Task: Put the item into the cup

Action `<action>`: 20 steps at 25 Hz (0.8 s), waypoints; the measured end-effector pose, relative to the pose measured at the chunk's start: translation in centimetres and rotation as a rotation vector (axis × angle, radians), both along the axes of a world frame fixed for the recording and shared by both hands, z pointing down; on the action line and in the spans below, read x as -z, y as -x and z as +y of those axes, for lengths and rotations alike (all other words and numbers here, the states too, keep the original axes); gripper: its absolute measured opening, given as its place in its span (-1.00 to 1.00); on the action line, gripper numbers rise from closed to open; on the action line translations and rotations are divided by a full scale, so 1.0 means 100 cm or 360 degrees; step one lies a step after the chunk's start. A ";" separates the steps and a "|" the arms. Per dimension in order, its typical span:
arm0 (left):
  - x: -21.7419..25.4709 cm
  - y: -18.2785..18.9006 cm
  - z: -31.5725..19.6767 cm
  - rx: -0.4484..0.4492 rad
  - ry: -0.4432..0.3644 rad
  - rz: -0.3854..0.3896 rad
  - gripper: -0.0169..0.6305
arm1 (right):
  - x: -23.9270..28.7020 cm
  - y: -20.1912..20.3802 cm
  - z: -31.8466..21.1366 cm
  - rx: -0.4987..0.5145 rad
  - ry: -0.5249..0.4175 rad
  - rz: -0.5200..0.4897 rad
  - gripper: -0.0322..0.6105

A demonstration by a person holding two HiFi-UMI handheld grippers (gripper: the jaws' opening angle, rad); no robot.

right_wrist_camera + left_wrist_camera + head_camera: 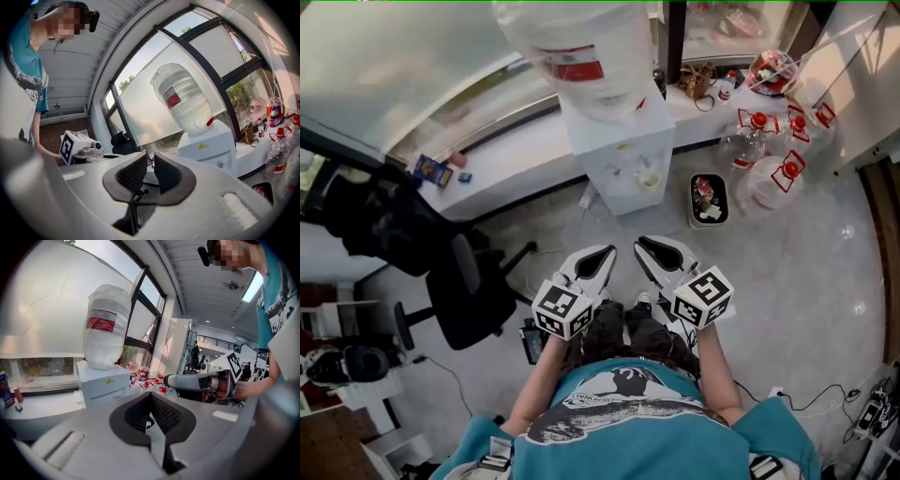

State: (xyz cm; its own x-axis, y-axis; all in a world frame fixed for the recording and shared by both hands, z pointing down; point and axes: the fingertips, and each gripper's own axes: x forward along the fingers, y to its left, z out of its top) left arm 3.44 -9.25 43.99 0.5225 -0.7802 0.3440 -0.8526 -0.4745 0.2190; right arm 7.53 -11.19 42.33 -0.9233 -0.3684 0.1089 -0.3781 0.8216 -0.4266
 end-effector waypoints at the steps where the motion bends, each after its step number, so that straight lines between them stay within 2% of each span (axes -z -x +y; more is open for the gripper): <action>1: 0.001 0.001 -0.001 0.0001 -0.0004 -0.0001 -0.95 | 0.000 0.001 0.000 -0.0002 0.0002 -0.0006 -0.78; 7: 0.007 0.014 0.005 0.0013 -0.0009 0.0007 -0.95 | 0.004 0.012 0.005 -0.0014 0.0016 -0.0026 -0.86; 14: 0.014 0.044 0.023 0.0025 -0.0024 0.0016 -0.95 | 0.010 0.049 0.024 0.0021 0.0030 -0.0021 -0.91; 20: 0.021 0.070 0.037 0.0039 -0.0077 0.0039 -0.95 | 0.025 0.073 0.044 0.0049 -0.0019 0.0002 -0.92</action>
